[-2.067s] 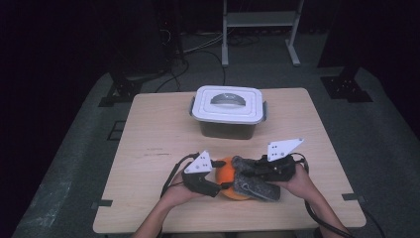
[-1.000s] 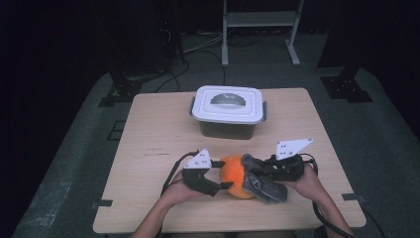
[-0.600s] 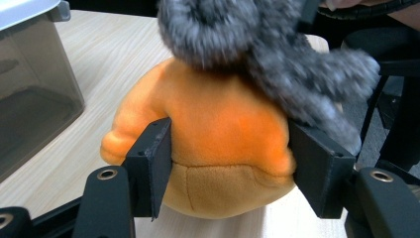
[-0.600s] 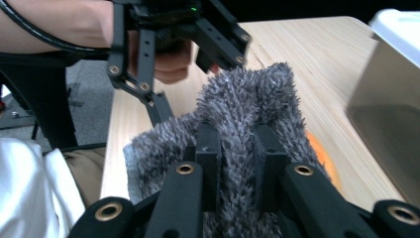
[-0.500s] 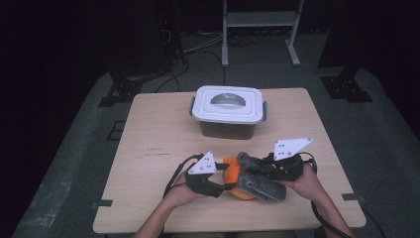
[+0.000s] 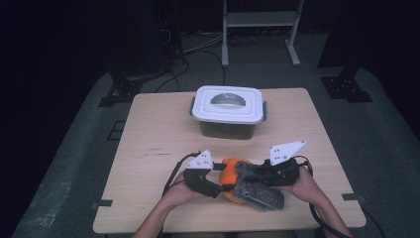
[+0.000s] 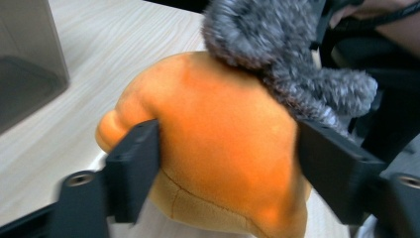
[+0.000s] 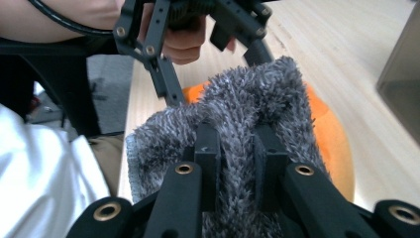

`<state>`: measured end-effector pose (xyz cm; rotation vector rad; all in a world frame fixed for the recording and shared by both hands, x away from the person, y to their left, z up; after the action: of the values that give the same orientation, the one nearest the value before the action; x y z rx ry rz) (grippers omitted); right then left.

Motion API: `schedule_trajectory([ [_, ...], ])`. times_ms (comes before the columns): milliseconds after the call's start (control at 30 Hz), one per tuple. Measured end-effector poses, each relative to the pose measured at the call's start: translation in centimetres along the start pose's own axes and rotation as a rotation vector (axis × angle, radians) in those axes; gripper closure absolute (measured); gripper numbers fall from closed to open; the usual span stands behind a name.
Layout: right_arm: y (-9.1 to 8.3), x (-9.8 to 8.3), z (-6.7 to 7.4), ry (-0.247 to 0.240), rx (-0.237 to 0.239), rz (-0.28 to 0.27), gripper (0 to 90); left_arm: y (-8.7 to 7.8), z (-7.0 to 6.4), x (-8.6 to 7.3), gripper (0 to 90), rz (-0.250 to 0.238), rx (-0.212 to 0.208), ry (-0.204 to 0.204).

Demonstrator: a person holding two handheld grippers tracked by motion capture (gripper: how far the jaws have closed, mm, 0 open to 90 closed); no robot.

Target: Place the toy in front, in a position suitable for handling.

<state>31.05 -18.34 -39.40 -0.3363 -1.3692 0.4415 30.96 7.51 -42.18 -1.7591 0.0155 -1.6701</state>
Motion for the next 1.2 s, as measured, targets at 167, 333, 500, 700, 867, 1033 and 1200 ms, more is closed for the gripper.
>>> schedule_trajectory([
  [167, 0.0, 0.5, 0.1, -0.018, -0.04, -0.034, 76.4, -0.2, -0.6, 0.2, 33.8, -0.007, 0.012, 0.081],
  [333, -0.9, -0.4, -0.5, 0.014, -0.069, -0.009, 76.5, -0.4, -0.5, 0.0, 34.9, -0.013, 0.007, 0.083],
  [500, -1.3, -1.5, -0.8, 0.042, -0.068, -0.013, 76.4, -0.5, 0.2, 0.2, 24.1, -0.018, -0.017, 0.026],
  [700, -0.5, -1.4, -0.4, 0.018, -0.003, -0.002, 76.3, 0.0, 0.4, -0.1, 10.9, 0.017, 0.001, -0.017],
  [867, -0.4, -0.5, 0.0, -0.004, -0.028, -0.001, 76.3, -0.2, -0.5, 0.1, 28.1, -0.004, 0.016, 0.063],
  [1033, 0.0, 0.4, 0.4, -0.035, -0.025, -0.022, 76.3, -0.4, -0.9, 0.4, 31.1, -0.015, 0.03, 0.13],
  [1200, -0.5, -0.8, -0.5, 0.001, -0.033, -0.013, 76.3, -0.7, -0.2, -0.2, 33.1, -0.011, 0.031, 0.117],
])
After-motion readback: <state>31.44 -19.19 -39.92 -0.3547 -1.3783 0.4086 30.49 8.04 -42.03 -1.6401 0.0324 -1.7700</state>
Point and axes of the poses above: each handheld gripper's, and its own axes: y roughly forward along the jaws, x roughly out of its top, z roughly to its left, the point moved 1 cm from there along y, roughly forward along the jaws, and after that the axes turned 15 degrees about x, right-handed, at the moved point
